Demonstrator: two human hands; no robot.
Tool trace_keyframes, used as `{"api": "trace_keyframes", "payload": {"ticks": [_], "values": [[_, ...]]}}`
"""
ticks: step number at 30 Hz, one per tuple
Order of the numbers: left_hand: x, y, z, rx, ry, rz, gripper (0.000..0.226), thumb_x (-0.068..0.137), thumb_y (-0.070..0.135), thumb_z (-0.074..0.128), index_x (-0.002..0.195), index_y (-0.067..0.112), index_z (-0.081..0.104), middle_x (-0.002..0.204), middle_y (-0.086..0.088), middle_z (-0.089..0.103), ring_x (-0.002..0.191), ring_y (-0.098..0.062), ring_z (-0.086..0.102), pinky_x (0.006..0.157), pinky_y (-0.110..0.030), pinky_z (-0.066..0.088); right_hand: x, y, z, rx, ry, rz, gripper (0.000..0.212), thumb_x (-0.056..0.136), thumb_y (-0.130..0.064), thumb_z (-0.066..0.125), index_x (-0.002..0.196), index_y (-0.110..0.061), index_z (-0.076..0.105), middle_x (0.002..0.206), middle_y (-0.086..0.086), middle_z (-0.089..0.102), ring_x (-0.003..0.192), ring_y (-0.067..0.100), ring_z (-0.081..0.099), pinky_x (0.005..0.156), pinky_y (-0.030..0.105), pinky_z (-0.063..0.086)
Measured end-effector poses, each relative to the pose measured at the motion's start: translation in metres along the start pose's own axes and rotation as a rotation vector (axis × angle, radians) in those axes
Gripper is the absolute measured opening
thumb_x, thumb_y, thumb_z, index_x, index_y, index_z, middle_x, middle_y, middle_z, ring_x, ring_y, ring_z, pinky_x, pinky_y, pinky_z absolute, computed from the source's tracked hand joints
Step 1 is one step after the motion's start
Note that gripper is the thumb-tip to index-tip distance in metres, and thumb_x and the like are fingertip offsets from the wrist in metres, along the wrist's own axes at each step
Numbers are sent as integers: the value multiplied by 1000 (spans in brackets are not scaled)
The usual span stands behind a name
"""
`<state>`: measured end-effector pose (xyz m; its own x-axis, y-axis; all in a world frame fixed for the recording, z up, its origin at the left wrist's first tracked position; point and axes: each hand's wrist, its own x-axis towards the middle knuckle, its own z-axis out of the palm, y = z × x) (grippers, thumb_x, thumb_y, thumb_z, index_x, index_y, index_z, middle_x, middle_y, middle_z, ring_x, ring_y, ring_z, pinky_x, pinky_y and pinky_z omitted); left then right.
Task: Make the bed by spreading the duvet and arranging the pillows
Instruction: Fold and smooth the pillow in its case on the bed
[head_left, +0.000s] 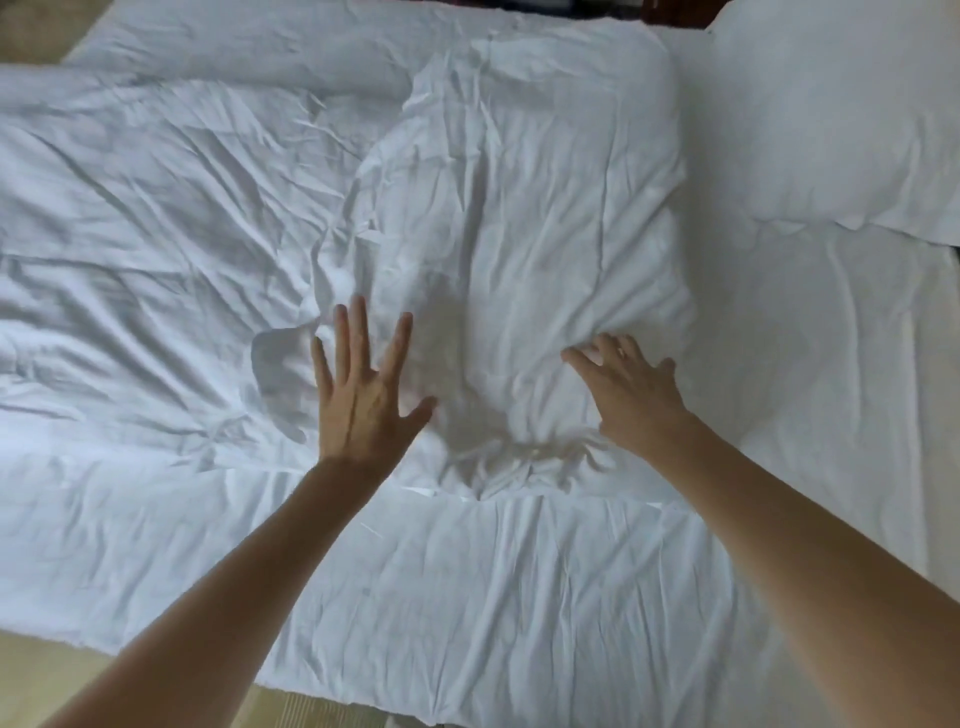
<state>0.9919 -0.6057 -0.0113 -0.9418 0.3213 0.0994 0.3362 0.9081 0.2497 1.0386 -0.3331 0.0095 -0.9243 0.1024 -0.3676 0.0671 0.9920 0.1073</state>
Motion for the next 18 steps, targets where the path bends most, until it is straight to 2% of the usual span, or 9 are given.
{"api": "trace_keyframes", "payload": {"ticks": [1, 3, 5, 8, 10, 14, 18], "values": [[14, 2, -1, 30, -136, 46, 98, 81, 45, 72, 155, 35, 9, 162, -9, -17, 149, -36, -11, 114, -67, 11, 1, 3, -2, -35, -46, 84, 79, 86, -14, 63, 148, -35, 18, 149, 4, 24, 139, 31, 24, 92, 61, 44], [39, -4, 0, 60, -431, -13, 102, 81, 40, 74, 153, 44, 2, 160, -5, -25, 147, -43, -12, 103, -76, 23, 5, 14, -5, 19, -186, 249, 82, 97, -17, 50, 154, -38, -5, 160, 14, 7, 143, 49, 13, 96, 73, 36], [58, -13, 6, 163, -597, -77, 113, 76, 44, 78, 149, 52, -8, 159, -2, -28, 145, -47, -11, 98, -78, 26, 14, 33, 4, 130, -259, 319, 87, 99, -17, 48, 150, -45, -16, 161, 19, -3, 139, 56, 20, 101, 70, 35], [70, -19, 20, 393, -643, -88, 128, 65, 57, 81, 142, 56, -21, 158, 1, -31, 145, -48, -12, 98, -82, 18, 24, 54, 21, 245, -352, 298, 130, 79, -22, 81, 142, -53, -29, 160, 22, -16, 135, 52, 35, 108, 54, 37], [74, -21, 35, 501, -654, -53, 134, 60, 65, 79, 140, 55, -27, 158, -3, -32, 144, -49, -13, 99, -82, 14, 30, 58, 34, 213, -399, 250, 148, 64, -32, 91, 139, -51, -36, 157, 25, -22, 133, 52, 38, 108, 52, 39], [91, -26, 64, 529, -720, -17, 140, 55, 72, 77, 134, 56, -37, 154, -5, -39, 144, -51, -12, 101, -81, 16, 41, 58, 60, 176, -375, 230, 164, 49, -37, 97, 132, -50, -45, 150, 29, -35, 126, 61, 37, 98, 57, 46], [95, -23, 90, 559, -785, -24, 145, 54, 70, 79, 130, 53, -43, 150, -9, -44, 142, -54, -14, 104, -79, 10, 55, 43, 77, 186, -409, 326, 164, 54, -32, 96, 126, -47, -51, 148, 27, -40, 133, 61, 27, 89, 59, 52]]}}
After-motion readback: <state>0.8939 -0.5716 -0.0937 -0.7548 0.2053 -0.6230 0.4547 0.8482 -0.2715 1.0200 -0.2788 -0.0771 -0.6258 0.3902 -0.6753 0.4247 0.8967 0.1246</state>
